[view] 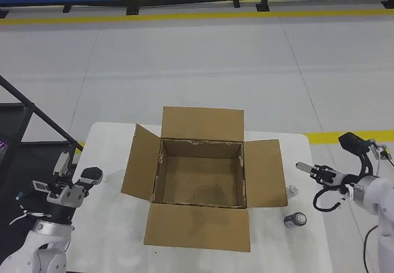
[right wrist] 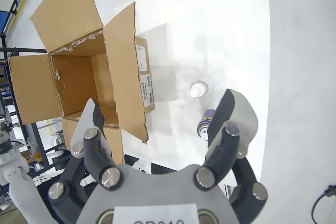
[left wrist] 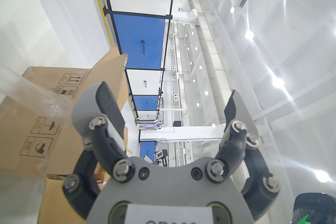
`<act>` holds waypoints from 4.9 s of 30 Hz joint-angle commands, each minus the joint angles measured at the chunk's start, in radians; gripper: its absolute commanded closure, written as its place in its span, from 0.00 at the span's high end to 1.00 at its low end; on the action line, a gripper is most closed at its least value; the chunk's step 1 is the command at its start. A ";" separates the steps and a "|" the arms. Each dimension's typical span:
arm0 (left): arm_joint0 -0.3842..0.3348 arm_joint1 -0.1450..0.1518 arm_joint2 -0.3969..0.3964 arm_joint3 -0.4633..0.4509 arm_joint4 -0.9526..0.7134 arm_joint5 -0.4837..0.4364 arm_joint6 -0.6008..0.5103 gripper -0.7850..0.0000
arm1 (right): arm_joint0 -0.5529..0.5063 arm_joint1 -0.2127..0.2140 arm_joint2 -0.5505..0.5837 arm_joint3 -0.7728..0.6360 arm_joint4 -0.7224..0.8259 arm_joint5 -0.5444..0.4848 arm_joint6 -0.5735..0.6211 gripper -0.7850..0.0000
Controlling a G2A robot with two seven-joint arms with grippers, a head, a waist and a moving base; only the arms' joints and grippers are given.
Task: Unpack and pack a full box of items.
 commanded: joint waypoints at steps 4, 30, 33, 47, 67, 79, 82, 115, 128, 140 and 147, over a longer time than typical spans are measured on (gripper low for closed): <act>0.008 0.001 -0.002 -0.004 -0.004 -0.006 0.007 1.00 | 0.089 0.005 -0.068 0.108 0.008 -0.023 0.000 1.00; 0.029 0.002 0.005 -0.017 -0.007 -0.017 0.021 1.00 | 0.147 0.010 -0.216 0.219 0.090 -0.132 -0.134 1.00; 0.030 0.003 0.004 -0.018 -0.005 -0.016 0.019 1.00 | 0.153 0.010 -0.241 0.226 0.089 -0.131 -0.153 1.00; 0.031 0.007 0.006 -0.022 0.006 -0.012 0.021 1.00 | 0.232 0.005 -0.383 0.324 0.086 -0.138 -0.183 1.00; 0.047 0.010 -0.014 -0.024 -0.021 -0.026 0.020 1.00 | 0.327 -0.013 -0.535 0.356 0.128 -0.121 -0.216 1.00; 0.051 0.013 -0.027 -0.020 -0.033 -0.027 0.012 1.00 | 0.360 -0.024 -0.599 0.371 0.160 -0.116 -0.247 1.00; 0.050 0.014 -0.027 -0.021 -0.031 -0.023 0.008 1.00 | 0.358 -0.024 -0.600 0.365 0.161 -0.114 -0.252 1.00; 0.003 0.022 0.041 -0.032 0.032 0.013 0.000 1.00 | -0.027 0.061 -0.318 -0.163 -0.088 -0.169 -0.095 1.00; 0.003 0.022 0.041 -0.032 0.032 0.013 0.000 1.00 | -0.290 0.097 -0.237 -0.407 -0.465 -0.346 -0.036 1.00; 0.003 0.022 0.041 -0.032 0.032 0.013 0.000 1.00 | -0.430 0.099 -0.136 -0.205 -0.354 -0.371 -0.114 1.00; 0.003 0.022 0.041 -0.032 0.032 0.013 0.000 1.00 | -0.402 0.099 -0.165 -0.099 -0.348 -0.395 -0.152 1.00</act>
